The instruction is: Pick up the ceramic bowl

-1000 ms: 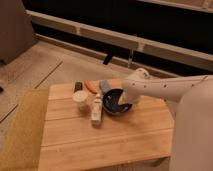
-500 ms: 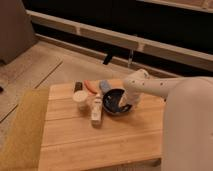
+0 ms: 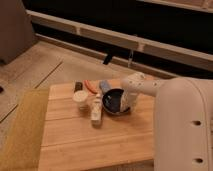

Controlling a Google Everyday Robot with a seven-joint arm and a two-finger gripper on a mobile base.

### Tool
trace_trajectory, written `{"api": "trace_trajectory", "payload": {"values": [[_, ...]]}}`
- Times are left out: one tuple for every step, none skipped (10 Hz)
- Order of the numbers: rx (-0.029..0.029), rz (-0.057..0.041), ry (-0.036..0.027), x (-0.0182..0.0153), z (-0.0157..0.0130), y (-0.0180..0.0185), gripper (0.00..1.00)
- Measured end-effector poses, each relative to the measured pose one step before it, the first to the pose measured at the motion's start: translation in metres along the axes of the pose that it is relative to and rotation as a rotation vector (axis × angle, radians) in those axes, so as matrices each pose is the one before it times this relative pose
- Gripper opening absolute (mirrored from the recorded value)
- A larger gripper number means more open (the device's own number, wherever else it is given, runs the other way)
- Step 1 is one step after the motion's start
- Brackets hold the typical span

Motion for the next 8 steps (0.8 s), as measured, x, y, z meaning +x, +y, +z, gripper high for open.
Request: {"api": "trace_trajectory", "payload": {"values": [[0.00133,-0.01067,-0.01505,-0.00356,-0.00795,0.00354,0.05],[0.00675,-0.03096,-0.03981,-0.00505,-0.01957,0.00907,0.00],[0.00463,-0.03021,-0.04440,-0.00323,-0.02248,0.01061,0.00],[0.00542,-0.02563,-0.03617,-0.00221,-0.01685,0.00917,0.00],[0.00565,-0.02214,-0.04668,-0.00357,-0.02020,0.00883,0.00],[0.01394,-0.01957,-0.04469,-0.00226,-0.02245,0.00615,0.00],[0.00917,-0.01279,-0.02763,-0.00063,-0.01518,0.00456,0.00],[0.00823,-0.00667,-0.00852,0.00070,-0.00788,0.00253,0.00]]}}
